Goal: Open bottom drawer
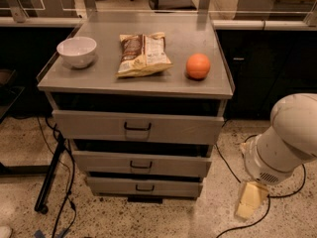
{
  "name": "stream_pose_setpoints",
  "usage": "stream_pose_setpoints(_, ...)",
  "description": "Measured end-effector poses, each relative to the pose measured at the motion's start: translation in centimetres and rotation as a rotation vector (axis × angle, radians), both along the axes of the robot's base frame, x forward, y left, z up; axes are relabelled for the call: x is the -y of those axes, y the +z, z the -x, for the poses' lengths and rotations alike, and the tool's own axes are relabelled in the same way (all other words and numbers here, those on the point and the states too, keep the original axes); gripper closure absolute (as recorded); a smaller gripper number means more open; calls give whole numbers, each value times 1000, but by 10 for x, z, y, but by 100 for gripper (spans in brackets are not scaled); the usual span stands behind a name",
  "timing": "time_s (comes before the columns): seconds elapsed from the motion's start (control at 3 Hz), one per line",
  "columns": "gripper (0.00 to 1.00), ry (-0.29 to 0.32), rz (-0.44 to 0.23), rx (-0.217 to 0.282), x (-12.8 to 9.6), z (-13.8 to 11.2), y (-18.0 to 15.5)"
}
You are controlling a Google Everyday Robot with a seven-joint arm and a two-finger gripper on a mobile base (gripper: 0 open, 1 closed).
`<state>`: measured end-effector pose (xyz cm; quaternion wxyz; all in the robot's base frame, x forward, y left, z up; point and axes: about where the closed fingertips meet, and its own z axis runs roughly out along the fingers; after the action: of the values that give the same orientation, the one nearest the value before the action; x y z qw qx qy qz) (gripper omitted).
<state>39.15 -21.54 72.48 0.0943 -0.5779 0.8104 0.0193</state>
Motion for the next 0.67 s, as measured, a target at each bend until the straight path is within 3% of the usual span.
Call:
stream_pose_setpoints(0.33, 0, -14, -8, -62, -4, 8, -33)
stream_pose_setpoints(0.67, 0, 6, -41, -96, -21, 12, -74)
